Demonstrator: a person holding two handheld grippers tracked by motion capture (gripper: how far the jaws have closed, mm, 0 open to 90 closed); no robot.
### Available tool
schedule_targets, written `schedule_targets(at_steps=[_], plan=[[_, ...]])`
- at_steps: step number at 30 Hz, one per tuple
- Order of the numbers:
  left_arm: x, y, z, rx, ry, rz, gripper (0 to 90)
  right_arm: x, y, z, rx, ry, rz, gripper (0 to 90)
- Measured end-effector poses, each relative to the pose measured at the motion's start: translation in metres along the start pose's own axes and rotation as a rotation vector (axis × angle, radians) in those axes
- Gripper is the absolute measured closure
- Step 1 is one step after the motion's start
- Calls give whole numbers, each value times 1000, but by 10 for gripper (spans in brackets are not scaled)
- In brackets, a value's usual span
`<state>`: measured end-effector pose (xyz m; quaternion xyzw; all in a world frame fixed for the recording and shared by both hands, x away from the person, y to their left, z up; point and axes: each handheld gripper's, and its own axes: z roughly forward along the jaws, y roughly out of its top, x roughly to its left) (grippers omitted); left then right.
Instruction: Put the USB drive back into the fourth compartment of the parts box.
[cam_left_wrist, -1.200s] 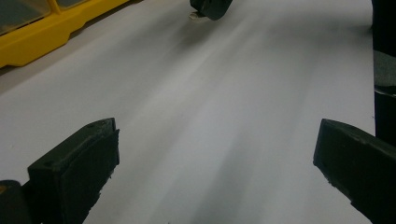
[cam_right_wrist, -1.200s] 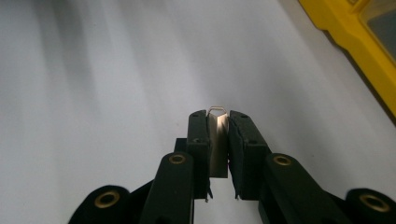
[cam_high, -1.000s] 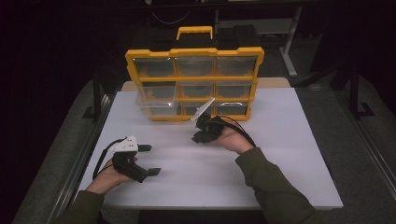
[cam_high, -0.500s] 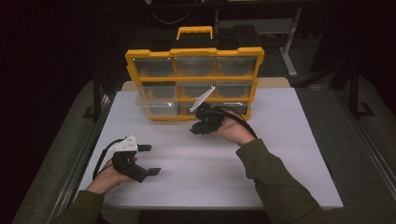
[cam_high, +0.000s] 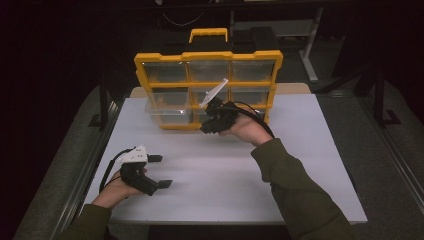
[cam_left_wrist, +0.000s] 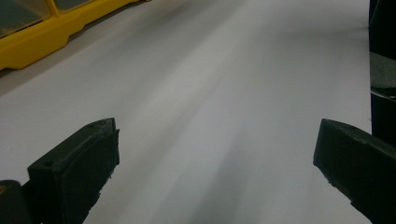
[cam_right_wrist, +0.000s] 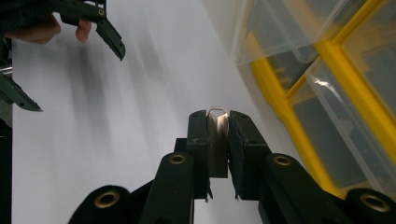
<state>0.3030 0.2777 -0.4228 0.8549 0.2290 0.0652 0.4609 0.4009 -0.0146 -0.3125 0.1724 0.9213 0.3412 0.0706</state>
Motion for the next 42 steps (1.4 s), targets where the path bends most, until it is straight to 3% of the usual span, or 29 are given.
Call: schedule_targets(at_steps=[23,34,42], plan=[[0,0,-1,-7,-9,-7,0,-13,57,-34,-78,-42,-17,780],[0,0,0,-6,-11,-7,0,-15,76,-27,-104,-38,-6,779],[-1,1,0,-6,-15,-3,0,-17,89,-11,-115,-24,13,779]])
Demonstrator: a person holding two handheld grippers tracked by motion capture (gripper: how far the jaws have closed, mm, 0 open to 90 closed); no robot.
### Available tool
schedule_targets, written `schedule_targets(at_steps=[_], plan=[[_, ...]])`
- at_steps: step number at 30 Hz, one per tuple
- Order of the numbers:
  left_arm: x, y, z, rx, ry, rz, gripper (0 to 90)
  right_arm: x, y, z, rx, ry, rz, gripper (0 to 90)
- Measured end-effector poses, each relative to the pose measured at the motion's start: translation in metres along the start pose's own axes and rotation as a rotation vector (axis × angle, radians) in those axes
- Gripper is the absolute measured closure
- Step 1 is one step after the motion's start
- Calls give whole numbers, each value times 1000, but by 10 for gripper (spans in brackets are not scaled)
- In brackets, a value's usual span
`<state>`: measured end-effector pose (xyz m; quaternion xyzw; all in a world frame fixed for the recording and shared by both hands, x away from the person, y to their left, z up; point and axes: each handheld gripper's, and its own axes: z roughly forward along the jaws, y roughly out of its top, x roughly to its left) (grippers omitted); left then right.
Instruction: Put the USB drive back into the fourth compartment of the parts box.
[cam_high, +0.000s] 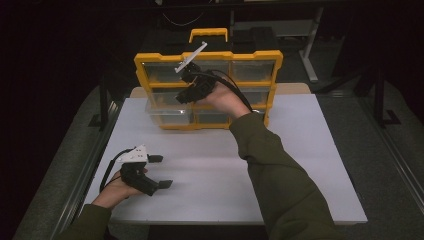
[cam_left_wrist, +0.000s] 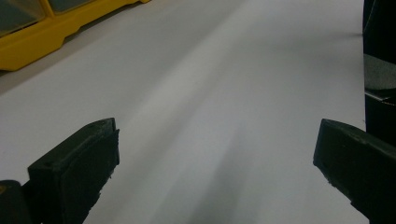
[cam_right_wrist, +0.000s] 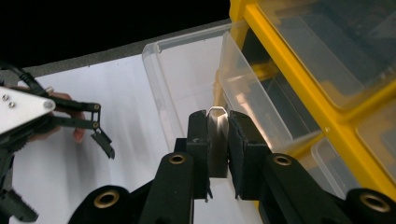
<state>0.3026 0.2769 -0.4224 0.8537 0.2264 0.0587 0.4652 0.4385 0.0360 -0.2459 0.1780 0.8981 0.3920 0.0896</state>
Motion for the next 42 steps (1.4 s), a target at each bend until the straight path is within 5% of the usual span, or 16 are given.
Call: schedule_targets(at_steps=[8,15,31,42], plan=[[0,0,0,-3,-3,-3,0,-1,6,16,9,10,21,767],[1,0,-1,-2,-1,-8,0,-4,3,14,-6,-9,54,630],[1,1,0,-3,3,-5,0,-4,-36,-16,-95,-47,112,372],[0,1,0,-3,5,-4,0,1,-71,-31,-117,-72,134,283]])
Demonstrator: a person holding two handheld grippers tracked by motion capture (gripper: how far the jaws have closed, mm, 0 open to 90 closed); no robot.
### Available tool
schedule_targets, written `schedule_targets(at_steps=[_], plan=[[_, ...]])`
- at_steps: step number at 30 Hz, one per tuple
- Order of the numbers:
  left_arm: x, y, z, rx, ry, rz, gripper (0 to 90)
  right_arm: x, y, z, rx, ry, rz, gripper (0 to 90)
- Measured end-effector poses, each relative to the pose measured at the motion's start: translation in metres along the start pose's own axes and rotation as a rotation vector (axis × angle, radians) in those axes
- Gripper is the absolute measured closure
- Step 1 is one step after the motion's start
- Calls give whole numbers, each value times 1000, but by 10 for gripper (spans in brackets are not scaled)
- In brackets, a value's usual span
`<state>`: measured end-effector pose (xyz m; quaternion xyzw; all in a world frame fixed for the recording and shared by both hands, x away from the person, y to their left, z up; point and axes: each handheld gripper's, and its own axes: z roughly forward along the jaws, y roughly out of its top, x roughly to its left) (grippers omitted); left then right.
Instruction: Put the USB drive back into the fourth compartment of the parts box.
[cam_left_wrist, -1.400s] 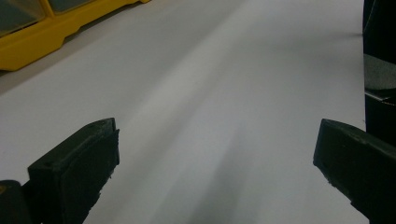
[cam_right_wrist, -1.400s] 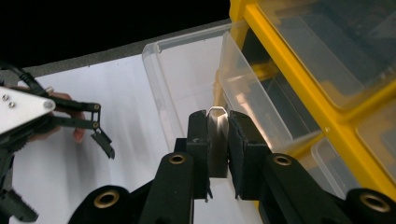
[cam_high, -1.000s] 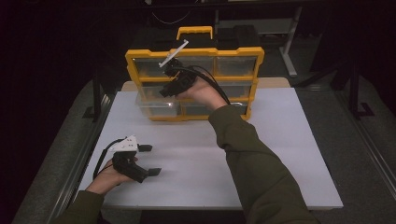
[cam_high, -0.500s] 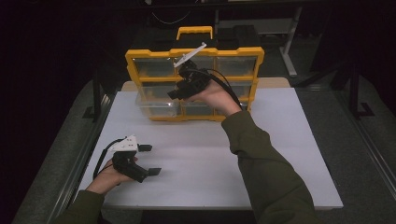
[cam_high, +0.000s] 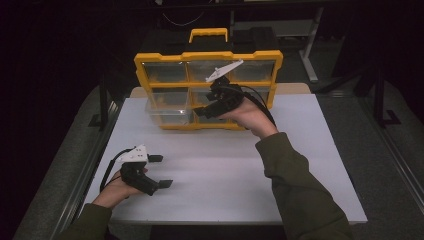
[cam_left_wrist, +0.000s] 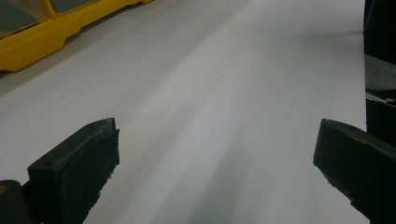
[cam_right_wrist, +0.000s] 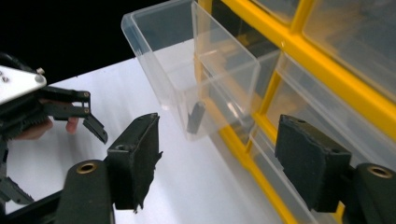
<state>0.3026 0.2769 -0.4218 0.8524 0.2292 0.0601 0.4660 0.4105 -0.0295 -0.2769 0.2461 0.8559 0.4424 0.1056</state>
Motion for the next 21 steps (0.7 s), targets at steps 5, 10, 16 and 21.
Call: schedule_targets(at_steps=[5,10,16,21], plan=[[0,0,0,-1,1,0,0,0,-16,-5,-4,-9,15,261],[0,0,0,2,4,0,0,-1,-31,-7,-15,-24,26,239],[0,-1,0,4,4,-1,0,1,-54,-9,-23,-30,34,190],[0,-1,0,4,5,0,0,3,-69,-9,-21,-40,43,165]])
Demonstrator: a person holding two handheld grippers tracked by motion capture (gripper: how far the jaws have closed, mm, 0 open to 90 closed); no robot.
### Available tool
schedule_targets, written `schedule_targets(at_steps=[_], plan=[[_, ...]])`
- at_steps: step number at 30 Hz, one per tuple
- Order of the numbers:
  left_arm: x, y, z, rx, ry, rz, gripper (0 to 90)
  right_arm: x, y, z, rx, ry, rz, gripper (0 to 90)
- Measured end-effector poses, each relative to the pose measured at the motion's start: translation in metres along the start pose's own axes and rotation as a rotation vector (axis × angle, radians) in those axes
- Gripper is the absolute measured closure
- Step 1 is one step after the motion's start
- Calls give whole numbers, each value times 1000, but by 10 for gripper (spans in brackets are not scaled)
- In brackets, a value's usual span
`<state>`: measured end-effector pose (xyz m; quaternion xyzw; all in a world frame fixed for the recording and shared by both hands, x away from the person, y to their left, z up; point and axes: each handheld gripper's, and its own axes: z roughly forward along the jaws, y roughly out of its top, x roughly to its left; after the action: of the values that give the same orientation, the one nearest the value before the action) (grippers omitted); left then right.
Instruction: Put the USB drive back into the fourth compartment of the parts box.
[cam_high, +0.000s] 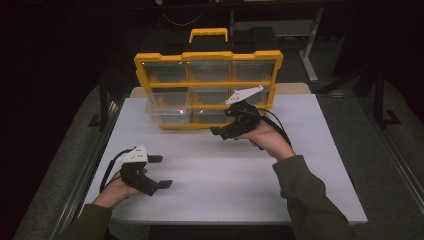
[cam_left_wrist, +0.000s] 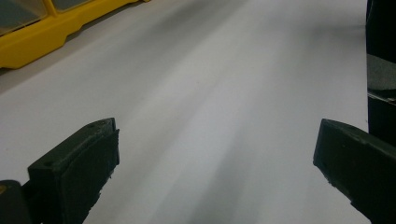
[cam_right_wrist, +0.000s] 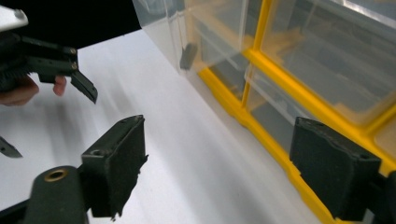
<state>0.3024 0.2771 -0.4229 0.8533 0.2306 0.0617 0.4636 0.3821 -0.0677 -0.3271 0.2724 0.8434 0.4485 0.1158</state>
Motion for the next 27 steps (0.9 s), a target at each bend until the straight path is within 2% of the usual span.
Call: schedule_targets(at_steps=[2,14,19,24,27], plan=[[0,0,0,1,-2,-2,0,0,-12,0,-3,-5,12,146],[0,-1,0,4,0,1,0,-2,-51,-6,-21,-54,54,97],[0,-1,0,5,0,4,0,-3,-68,-11,-26,-52,67,19],[0,-1,-1,4,1,5,0,-3,-85,-20,-40,-41,71,0],[-1,-1,0,2,1,4,0,-2,-94,-27,-66,-39,87,0]])
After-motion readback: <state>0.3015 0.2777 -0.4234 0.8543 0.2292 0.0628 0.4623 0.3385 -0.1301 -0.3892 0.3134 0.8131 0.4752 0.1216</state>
